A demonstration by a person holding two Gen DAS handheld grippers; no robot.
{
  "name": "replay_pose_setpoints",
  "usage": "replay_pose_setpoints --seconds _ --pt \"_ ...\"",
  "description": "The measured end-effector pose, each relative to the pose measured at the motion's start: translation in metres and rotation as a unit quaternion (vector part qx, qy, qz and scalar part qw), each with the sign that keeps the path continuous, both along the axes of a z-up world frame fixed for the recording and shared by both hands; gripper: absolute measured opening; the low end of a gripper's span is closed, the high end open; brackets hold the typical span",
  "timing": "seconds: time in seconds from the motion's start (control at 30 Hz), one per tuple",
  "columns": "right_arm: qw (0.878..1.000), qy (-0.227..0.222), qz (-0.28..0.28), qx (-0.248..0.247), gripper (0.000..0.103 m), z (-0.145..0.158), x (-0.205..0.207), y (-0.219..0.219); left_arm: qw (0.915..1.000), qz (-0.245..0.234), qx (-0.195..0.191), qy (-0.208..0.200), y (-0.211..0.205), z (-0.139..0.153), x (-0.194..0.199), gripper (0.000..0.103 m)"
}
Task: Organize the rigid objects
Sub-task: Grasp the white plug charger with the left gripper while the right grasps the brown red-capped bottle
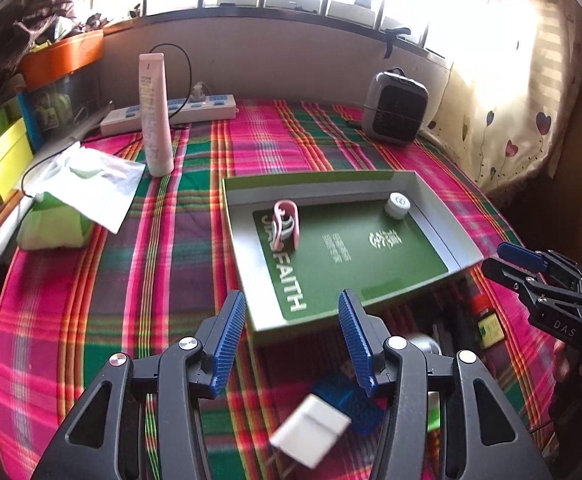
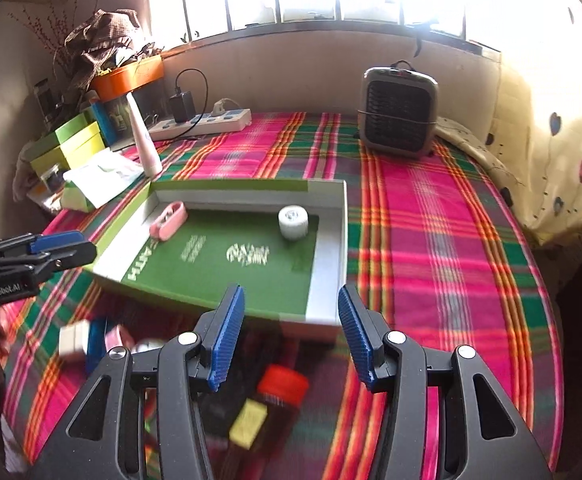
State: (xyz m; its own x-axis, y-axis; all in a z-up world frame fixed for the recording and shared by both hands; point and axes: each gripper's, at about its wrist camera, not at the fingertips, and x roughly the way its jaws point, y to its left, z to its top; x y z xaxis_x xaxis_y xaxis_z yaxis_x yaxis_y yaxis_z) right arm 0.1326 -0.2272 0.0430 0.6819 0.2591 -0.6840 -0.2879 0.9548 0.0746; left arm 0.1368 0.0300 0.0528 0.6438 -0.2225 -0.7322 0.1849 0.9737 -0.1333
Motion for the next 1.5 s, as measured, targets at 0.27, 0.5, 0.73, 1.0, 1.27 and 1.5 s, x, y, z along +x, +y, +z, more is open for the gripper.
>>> replay_pose_setpoints --seconds 0.27,0.5,0.73,1.0,1.27,1.5 --pt "1.0 -0.003 -0.009 0.006 0.05 -0.003 -0.027 -0.004 0.9998 -0.005 -0.002 0.017 0.008 -0.015 -0.025 0.049" --pt "1.0 0.018 -0.011 0.012 0.055 -0.018 -0.036 -0.005 0.9996 -0.015 -0.01 0.023 0.012 -0.025 -0.045 0.049" --pt "0.999 0.036 -0.02 0.013 0.056 -0.029 -0.036 -0.008 0.9988 -0.032 0.001 0.036 0.004 -0.038 -0.054 0.051" --pt "0.998 0.046 -0.036 -0.005 0.056 -0.034 -0.033 -0.013 0.9983 -0.039 0.018 0.04 -0.001 -0.042 -0.052 0.051" --pt "0.998 0.057 -0.036 -0.017 0.056 -0.04 -0.025 -0.014 0.9978 -0.042 0.035 0.039 -0.007 -0.045 -0.046 0.051" --pt "0.997 0.064 -0.033 -0.021 0.056 -0.043 -0.02 -0.013 0.9979 -0.035 0.041 0.037 -0.007 -0.045 -0.042 0.051"
